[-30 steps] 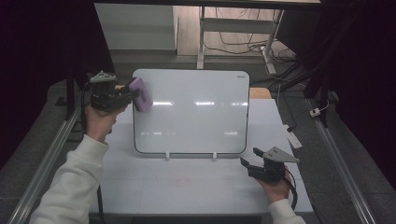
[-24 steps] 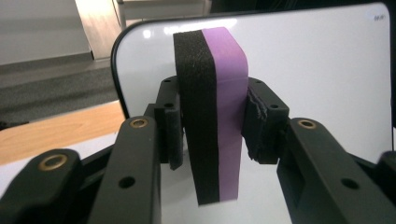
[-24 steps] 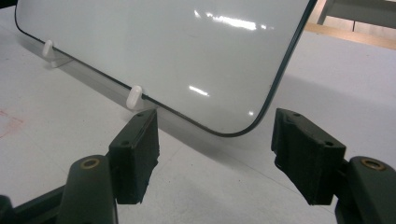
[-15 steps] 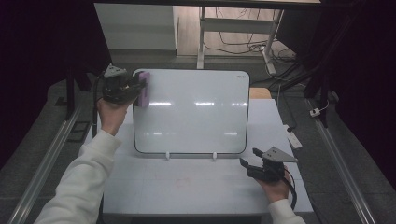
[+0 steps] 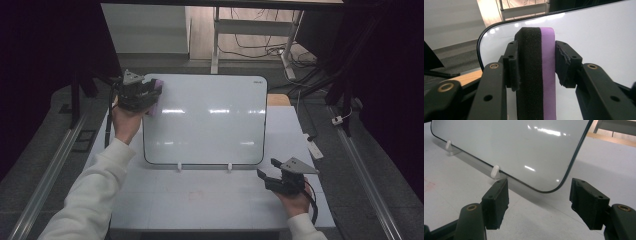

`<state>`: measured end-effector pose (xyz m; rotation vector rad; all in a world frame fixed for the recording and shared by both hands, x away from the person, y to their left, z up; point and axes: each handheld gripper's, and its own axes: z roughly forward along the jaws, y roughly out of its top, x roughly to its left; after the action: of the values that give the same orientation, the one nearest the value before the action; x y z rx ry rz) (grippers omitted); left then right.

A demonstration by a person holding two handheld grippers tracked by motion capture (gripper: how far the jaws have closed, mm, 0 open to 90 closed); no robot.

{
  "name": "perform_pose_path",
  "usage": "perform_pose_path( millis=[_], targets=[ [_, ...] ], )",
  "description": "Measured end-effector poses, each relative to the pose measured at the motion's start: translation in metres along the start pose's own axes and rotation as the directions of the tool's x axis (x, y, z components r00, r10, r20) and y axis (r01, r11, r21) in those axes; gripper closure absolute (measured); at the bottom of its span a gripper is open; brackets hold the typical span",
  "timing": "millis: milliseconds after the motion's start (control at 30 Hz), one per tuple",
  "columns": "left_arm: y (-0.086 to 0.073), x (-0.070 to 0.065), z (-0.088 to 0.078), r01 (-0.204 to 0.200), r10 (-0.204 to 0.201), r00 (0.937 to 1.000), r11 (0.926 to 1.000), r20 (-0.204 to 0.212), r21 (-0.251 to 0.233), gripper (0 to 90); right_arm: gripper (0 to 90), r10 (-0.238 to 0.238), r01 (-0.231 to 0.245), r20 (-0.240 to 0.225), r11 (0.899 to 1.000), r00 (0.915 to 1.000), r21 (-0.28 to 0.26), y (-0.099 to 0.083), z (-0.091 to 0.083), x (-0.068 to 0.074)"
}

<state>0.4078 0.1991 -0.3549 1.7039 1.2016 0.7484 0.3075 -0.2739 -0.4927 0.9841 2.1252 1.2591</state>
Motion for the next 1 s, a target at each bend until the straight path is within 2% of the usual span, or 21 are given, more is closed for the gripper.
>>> perform_pose_path(
  millis=[67, 167, 233, 300, 400, 467, 600, 733, 900, 1000],
  targets=[
    [0.000, 0.001, -0.002, 0.002, -0.002, 1.0000, 1.0000, 0.004, -0.007, 53.4, 31.2, 0.000, 0.000, 0.001, 1.000, 1.0000, -0.002, 0.000, 0.000, 0.000],
    [0.000, 0.002, -0.010, 0.003, -0.002, 0.9995, 0.9994, 0.031, -0.034, 46.3, 31.2, 0.002, -0.002, 0.003, 1.000, 1.0000, -0.002, 0.000, 0.000, -0.001],
    [-0.002, 0.003, -0.019, -0.009, 0.012, 0.9979, 0.9986, 0.064, -0.052, 43.4, 31.2, 0.003, -0.003, 0.002, 1.000, 1.0000, 0.000, 0.000, 0.000, -0.001],
    [-0.006, 0.003, -0.029, -0.011, 0.018, 0.9944, 0.9979, 0.104, -0.064, 40.4, 31.2, 0.003, -0.003, 0.003, 1.000, 1.0000, 0.004, -0.001, -0.001, -0.003],
    [-0.017, 0.004, -0.043, -0.023, 0.034, 0.9846, 0.9977, 0.171, -0.064, 36.7, 31.3, 0.001, -0.001, 0.005, 1.000, 1.0000, 0.008, -0.003, -0.001, -0.006],
    [-0.027, 0.003, -0.052, -0.034, 0.046, 0.9773, 0.9978, 0.207, -0.058, 35.3, 31.2, 0.004, -0.004, 0.003, 1.000, 1.0000, 0.008, -0.004, -0.002, -0.008],
    [-0.052, 0.003, -0.066, -0.079, 0.079, 0.9673, 0.9968, 0.241, -0.009, 32.7, 31.2, 0.008, -0.008, 0.001, 1.000, 1.0000, 0.011, -0.006, -0.003, -0.013],
    [-0.080, 0.005, -0.077, -0.069, 0.059, 0.9598, 0.9973, 0.274, 0.026, 31.0, 31.3, 0.011, -0.011, -0.007, 1.000, 0.9999, 0.015, -0.008, -0.005, -0.016],
    [-0.116, 0.005, -0.088, -0.074, 0.049, 0.9524, 0.9946, 0.301, 0.072, 29.8, 31.3, -0.013, 0.014, -0.033, 0.999, 0.9994, 0.029, -0.010, -0.005, -0.017],
    [-0.133, 0.005, -0.093, -0.071, 0.036, 0.9504, 0.9925, 0.309, 0.100, 29.3, 31.3, -0.021, 0.023, -0.050, 0.999, 0.9985, 0.041, -0.013, -0.003, -0.018]
  ],
)
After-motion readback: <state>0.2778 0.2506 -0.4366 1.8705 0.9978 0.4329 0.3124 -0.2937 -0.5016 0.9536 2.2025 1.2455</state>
